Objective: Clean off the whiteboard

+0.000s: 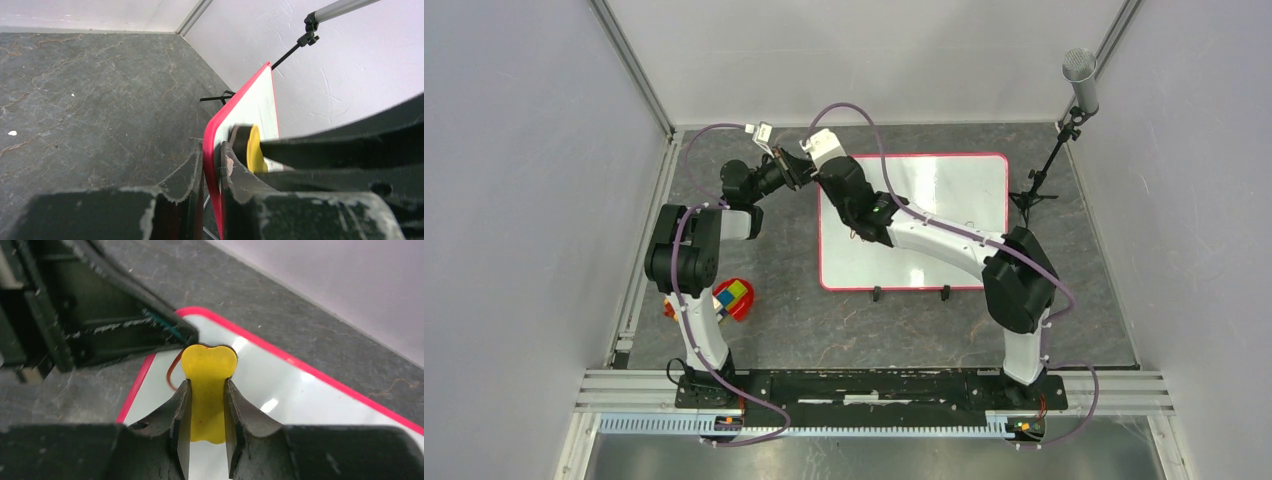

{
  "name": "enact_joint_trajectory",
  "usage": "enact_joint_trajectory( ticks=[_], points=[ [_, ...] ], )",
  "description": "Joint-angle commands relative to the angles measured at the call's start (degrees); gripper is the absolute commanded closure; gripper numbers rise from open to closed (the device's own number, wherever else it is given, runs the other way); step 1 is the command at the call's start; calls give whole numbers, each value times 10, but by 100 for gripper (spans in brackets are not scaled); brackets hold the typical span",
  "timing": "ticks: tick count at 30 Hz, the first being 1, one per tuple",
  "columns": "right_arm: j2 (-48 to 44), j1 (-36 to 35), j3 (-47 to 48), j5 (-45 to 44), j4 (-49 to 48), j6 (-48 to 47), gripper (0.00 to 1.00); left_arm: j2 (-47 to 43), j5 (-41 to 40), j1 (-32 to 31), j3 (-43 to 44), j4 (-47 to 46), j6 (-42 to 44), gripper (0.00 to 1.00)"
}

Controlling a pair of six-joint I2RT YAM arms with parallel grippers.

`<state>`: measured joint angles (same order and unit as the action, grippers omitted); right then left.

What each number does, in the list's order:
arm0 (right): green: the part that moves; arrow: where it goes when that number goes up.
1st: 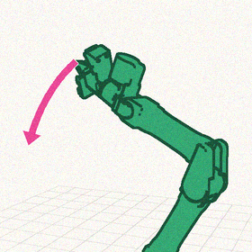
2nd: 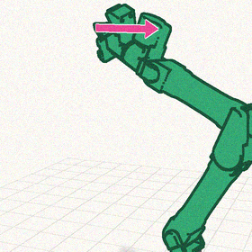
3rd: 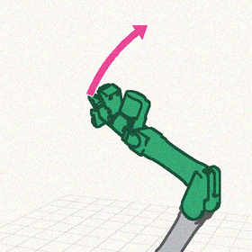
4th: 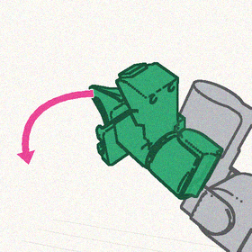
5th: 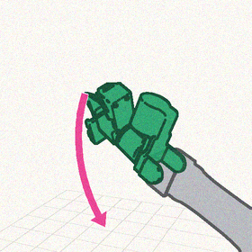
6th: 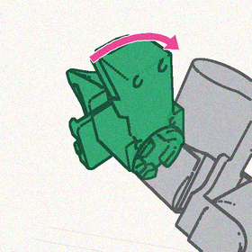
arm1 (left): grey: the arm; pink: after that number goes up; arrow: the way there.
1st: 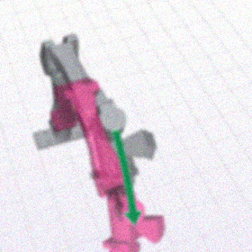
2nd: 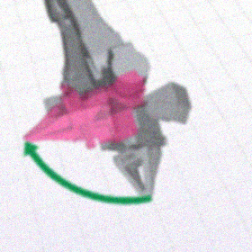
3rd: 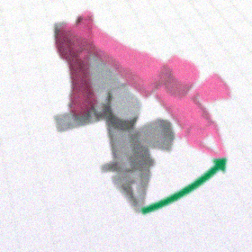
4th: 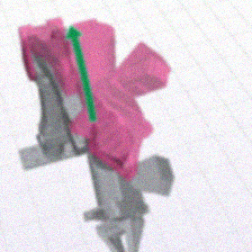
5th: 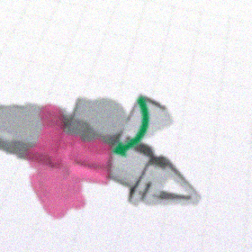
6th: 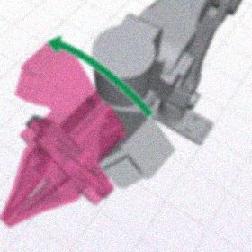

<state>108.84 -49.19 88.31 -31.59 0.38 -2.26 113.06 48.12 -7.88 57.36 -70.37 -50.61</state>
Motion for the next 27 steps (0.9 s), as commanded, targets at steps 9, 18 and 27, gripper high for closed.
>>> enact_joint_trajectory(
  ticks=[9,18,27],
  points=[
    [-124,85,-190,-6,34,51,80,-31,-9,1,3,-48,59,98],
    [-114,59,-148,1,45,28,80,-33,-11,1,0,-52,57,98],
    [20,-33,5,18,78,6,80,-38,-13,1,-2,-50,62,98]
  ],
)
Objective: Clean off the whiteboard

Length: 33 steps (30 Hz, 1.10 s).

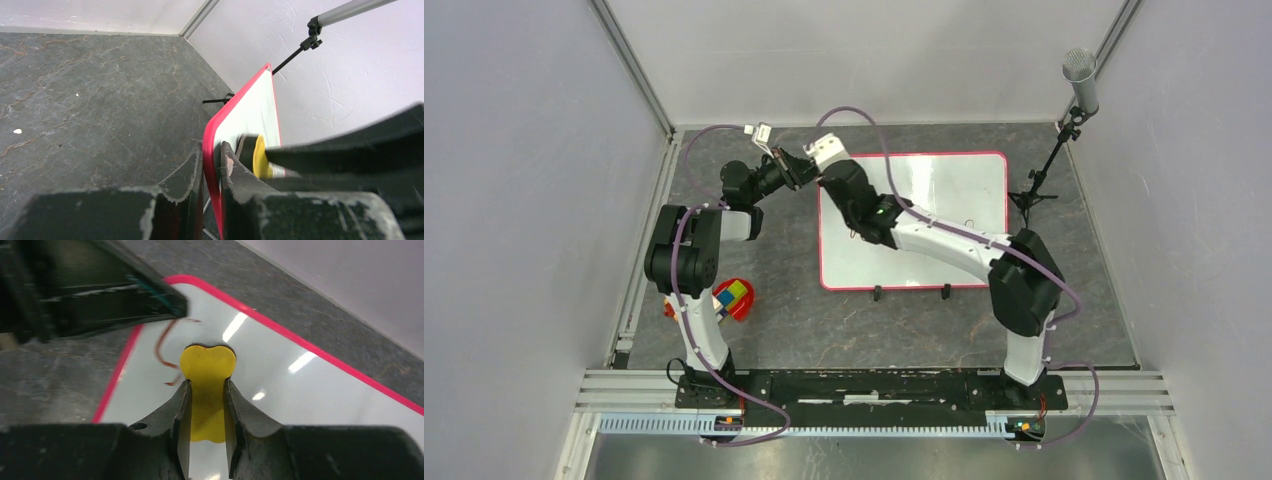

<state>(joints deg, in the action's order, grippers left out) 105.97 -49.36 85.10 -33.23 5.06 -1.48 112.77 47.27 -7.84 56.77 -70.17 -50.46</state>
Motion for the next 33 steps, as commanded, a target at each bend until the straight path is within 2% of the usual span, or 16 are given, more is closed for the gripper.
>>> enact_joint_trajectory(
  ticks=[1,4,7,15,21,22,27,33],
  points=[
    [53,-36,39,43,30,2,80,-35,-4,1,4,-52,60,98],
    [48,-38,24,43,21,8,80,-36,-5,1,4,-52,61,98],
    [20,-29,-20,-6,9,3,80,-37,-5,1,3,-52,60,98],
    [-107,36,-180,-68,-26,4,80,-35,5,1,6,-58,46,96],
    [-150,29,-219,-1,-70,6,80,8,20,22,28,-185,-110,55],
    [-150,27,-218,-1,-71,7,80,16,23,26,34,-190,-127,52],
    [-148,17,-199,-3,-70,3,80,16,30,26,34,-189,-127,45],
    [-126,14,-156,-2,-75,-7,80,25,43,26,37,-189,-126,46]
  ],
)
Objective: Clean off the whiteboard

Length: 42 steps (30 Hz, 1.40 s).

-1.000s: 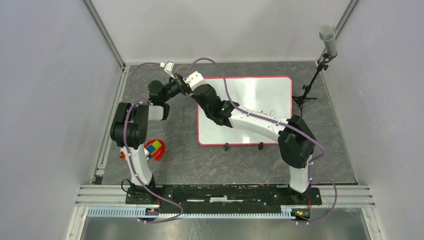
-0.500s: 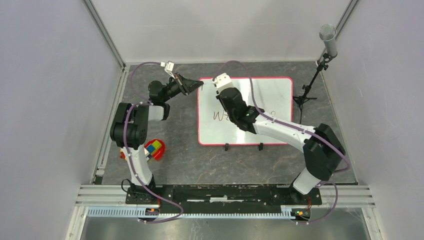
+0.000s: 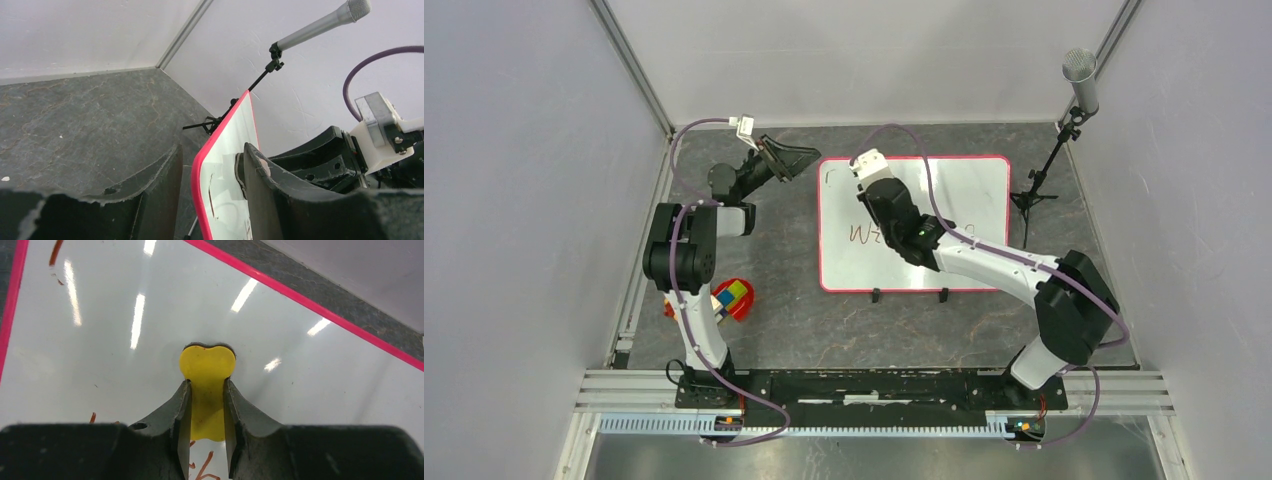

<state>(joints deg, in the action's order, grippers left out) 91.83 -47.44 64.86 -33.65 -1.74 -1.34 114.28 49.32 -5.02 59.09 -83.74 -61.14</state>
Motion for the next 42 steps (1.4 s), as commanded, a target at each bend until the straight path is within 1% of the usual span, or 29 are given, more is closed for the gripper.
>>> enact_joint_trajectory(
  ticks=[1,7,8,11,17,26,31,38,42],
  points=[
    [19,-6,53,2,-6,-10,80,12,25,-2,15,-53,-19,45],
    [32,-10,81,1,-13,-19,80,14,38,-2,17,-15,1,46],
    [33,-11,83,1,-14,-20,80,15,40,-3,19,-14,0,48],
    [37,-11,86,-2,-22,-25,80,20,46,-8,28,-9,-3,61],
    [56,-11,114,-2,-20,-31,80,22,62,-16,31,-4,-1,60],
    [72,-11,129,-2,-18,-35,80,8,61,-16,23,13,21,79],
    [86,-12,144,1,-20,-36,79,14,63,-16,25,15,22,83],
    [139,-23,216,12,10,-46,79,12,66,-21,28,10,25,97],
    [163,-42,222,17,16,-38,79,7,63,-21,25,8,29,98]
  ],
)
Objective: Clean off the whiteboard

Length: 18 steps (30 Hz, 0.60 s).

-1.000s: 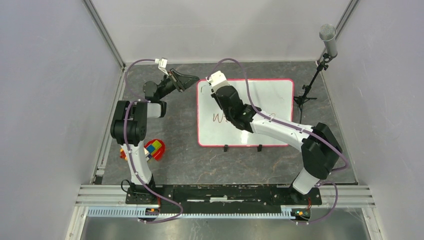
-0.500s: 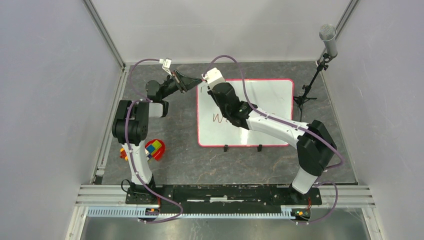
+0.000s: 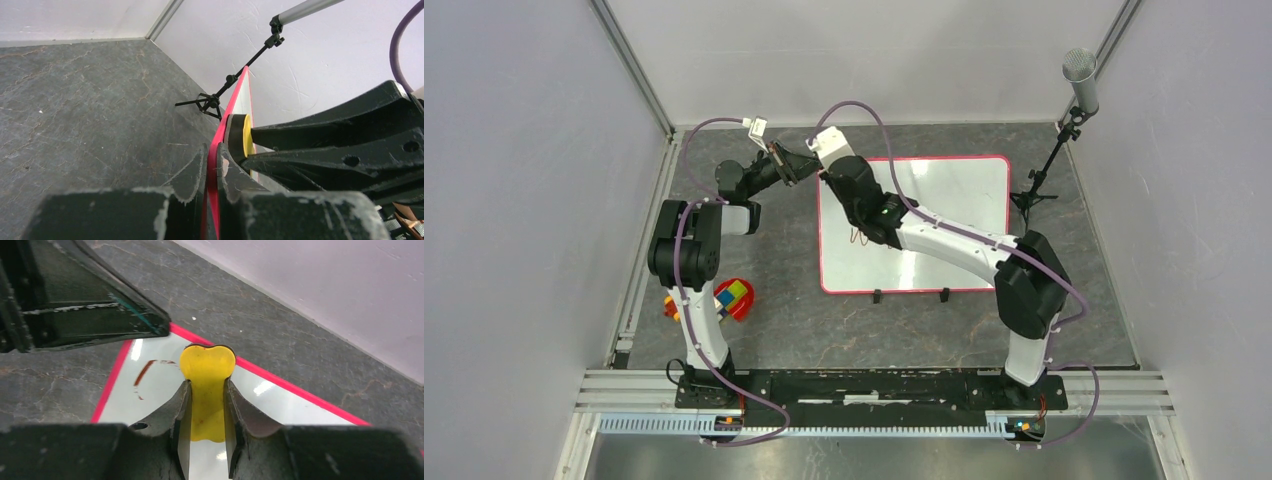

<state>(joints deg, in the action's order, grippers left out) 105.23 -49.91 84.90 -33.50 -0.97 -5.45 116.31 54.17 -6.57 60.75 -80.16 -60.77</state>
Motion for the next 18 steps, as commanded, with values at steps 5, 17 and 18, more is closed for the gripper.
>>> enact_joint_trajectory(
  ticks=[5,17,18],
  points=[
    [46,-46,-4,23,29,18,80,-16,12,-6,8,-28,29,98],
    [-37,-13,-93,-70,39,15,80,-18,10,-6,5,-28,32,98],
    [-44,-5,-92,-71,39,16,80,-18,11,-6,5,-28,32,98]
  ],
)
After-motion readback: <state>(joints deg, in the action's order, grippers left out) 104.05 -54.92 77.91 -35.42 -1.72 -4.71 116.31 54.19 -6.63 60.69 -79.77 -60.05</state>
